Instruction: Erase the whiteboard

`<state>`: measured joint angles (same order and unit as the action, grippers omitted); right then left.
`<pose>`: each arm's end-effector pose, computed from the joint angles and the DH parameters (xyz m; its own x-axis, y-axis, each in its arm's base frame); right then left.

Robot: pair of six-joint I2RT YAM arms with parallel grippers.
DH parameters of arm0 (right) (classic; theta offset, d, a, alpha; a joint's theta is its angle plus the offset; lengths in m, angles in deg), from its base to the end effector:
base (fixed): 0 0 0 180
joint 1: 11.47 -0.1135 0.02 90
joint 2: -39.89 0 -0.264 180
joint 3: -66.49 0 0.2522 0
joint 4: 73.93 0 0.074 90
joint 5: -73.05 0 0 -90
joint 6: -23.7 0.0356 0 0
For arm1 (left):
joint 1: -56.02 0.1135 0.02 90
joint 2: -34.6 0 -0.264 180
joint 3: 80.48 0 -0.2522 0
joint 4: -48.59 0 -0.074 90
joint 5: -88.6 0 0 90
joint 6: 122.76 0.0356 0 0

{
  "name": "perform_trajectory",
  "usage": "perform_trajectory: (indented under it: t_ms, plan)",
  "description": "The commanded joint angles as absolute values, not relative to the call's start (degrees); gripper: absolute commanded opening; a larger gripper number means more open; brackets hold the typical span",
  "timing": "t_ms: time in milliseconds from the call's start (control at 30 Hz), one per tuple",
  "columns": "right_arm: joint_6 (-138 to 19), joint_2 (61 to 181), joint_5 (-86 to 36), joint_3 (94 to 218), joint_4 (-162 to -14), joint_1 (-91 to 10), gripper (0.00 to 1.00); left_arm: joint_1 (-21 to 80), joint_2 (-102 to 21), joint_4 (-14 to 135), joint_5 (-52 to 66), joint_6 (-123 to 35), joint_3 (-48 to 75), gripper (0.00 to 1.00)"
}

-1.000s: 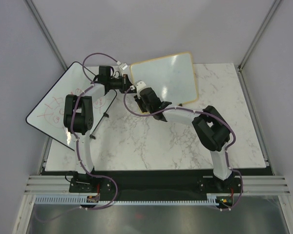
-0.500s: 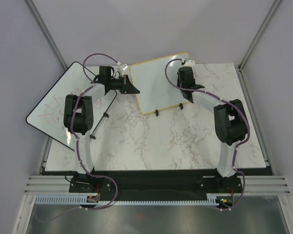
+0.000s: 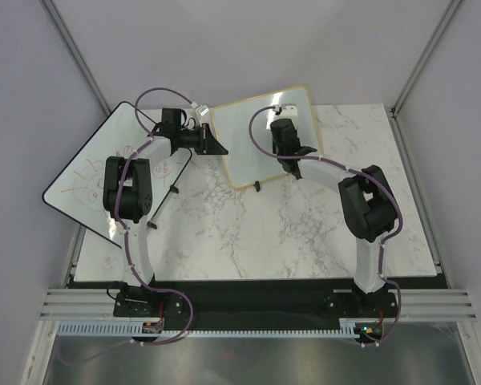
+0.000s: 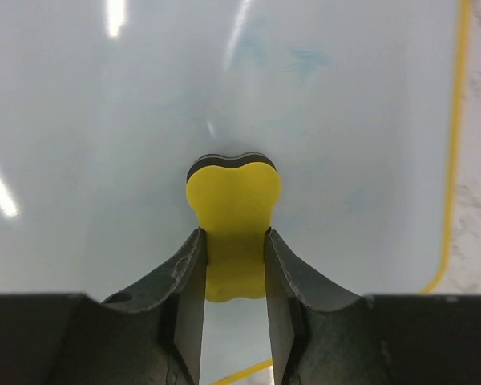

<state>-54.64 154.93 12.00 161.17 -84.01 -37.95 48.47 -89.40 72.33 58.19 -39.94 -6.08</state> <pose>0.4184 0.1892 0.2117 -0.4475 -0.0253 -0.8939 0.0754 0.9950 -0.0659 0.4670 -0.0929 0.1910 -0.7475 0.0352 -0.6634 0.6118 0.4255 -0.6668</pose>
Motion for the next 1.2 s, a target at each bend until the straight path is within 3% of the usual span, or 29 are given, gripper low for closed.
perform_trajectory:
  t_ms: [0,467,633,967,1167]
  plan:
    - [-51.4,159.0,-4.4,158.0,-83.1,-44.4,0.00,47.3,-87.2,71.4,55.4,-27.1,-7.1,0.02]
    - [-43.4,156.6,8.2,154.3,-91.6,-30.0,0.00,47.3,-87.3,71.8,55.5,-27.0,-7.3,0.02]
    - [-42.6,157.7,5.7,154.9,-91.7,-31.5,0.00,47.3,-87.2,71.9,55.5,-27.1,-7.3,0.02]
    - [-45.0,157.5,-2.2,159.8,-86.5,-45.5,0.00,47.1,-87.0,72.3,55.3,-27.1,-7.5,0.02]
    - [-43.7,157.4,1.4,158.4,-87.5,-43.2,0.00,47.1,-87.0,72.5,55.4,-27.0,-7.6,0.02]
